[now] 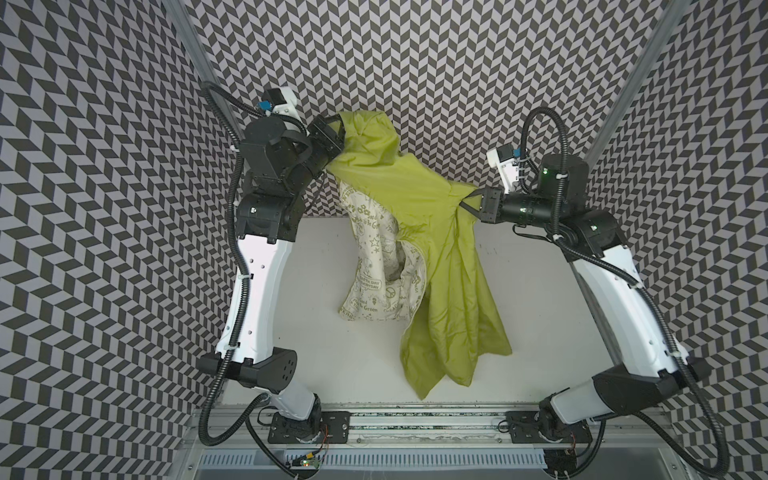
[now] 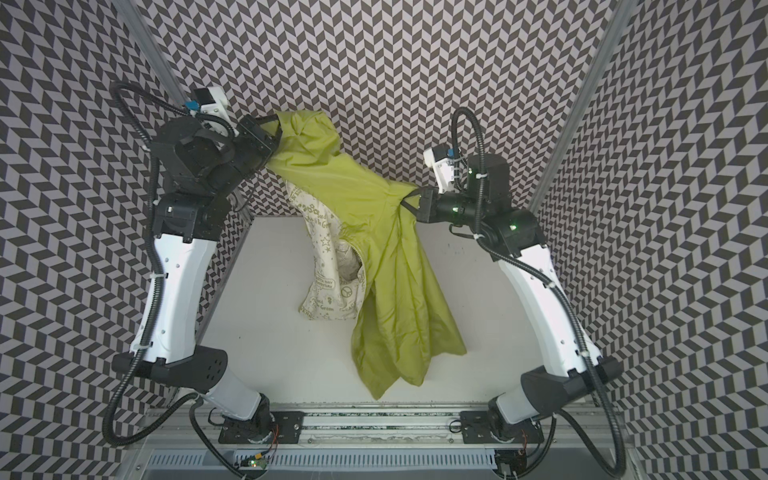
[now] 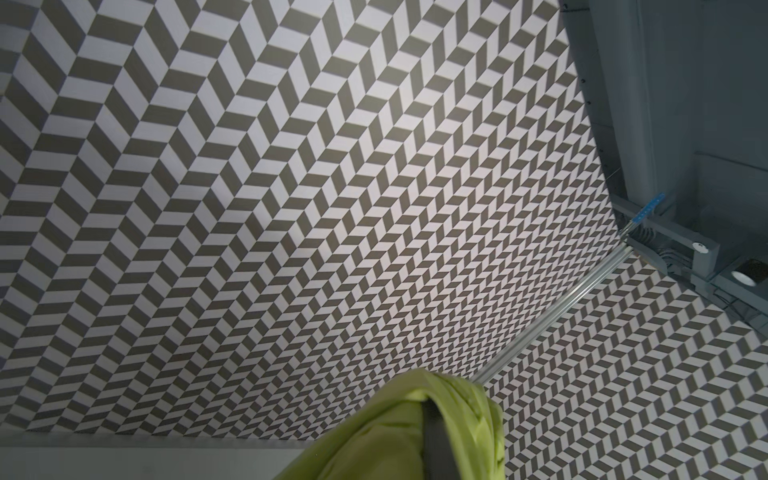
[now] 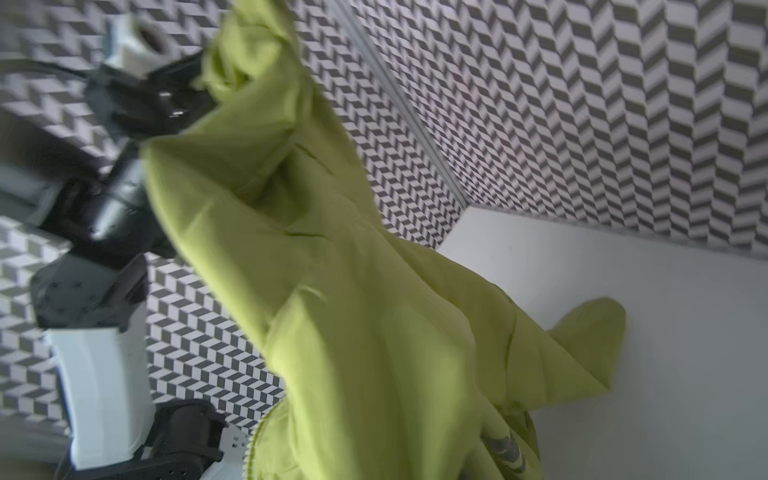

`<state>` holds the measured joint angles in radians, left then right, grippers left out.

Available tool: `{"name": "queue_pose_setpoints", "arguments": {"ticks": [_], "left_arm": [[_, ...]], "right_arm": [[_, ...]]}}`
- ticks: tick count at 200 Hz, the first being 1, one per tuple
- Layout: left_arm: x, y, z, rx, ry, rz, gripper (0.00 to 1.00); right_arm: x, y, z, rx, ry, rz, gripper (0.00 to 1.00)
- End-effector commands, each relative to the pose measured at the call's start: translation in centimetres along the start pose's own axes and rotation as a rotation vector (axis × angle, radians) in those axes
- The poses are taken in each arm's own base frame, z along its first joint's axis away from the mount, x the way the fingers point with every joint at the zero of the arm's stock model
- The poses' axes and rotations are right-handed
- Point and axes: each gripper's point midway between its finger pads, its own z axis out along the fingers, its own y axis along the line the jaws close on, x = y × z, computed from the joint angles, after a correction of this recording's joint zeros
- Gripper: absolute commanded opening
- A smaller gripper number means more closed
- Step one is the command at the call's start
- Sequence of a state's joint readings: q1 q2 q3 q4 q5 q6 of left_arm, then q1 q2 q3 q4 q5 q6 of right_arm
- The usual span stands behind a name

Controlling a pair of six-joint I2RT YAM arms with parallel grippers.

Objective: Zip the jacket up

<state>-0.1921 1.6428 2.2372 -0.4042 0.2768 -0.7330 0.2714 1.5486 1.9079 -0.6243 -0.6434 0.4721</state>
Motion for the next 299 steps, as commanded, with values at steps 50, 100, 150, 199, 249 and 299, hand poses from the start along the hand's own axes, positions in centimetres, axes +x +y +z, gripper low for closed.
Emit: {"name": "queue_pose_setpoints", "arguments": {"ticks": [50, 100, 150, 199, 249, 299], "left_arm": [[9.0, 9.1, 8.4, -0.192, 0.109, -0.005, 0.00], [13.5, 14.9, 15.6, -0.209, 0.120, -0.099, 0.00], [17.5, 23.7, 20.3, -0.205, 0.089, -0.408, 0.67], [20.1, 24.3, 18.2, -0.253, 0.220, -0.344, 0.91], [19.6, 18.8, 11.7, -0.284, 0.331, -0.192, 1.00], [25.4, 11.5, 0.8, -0.278, 0.571, 0.008, 0.95]], "right_arm": [[7.2, -19.7, 2.7, 0.304, 0.160, 0.472, 0.00], [6.2, -26.6, 2.9, 0.467, 0.126, 0.545, 0.00], [6.6, -34.7, 2.9, 0.556, 0.078, 0.791, 0.03], [6.8, -38.9, 2.2, 0.614, 0.056, 0.881, 0.34], [6.0, -36.5, -0.9, 0.696, 0.078, 0.743, 0.45], [7.3, -30.2, -1.0, 0.708, 0.217, 0.451, 0.52]]}}
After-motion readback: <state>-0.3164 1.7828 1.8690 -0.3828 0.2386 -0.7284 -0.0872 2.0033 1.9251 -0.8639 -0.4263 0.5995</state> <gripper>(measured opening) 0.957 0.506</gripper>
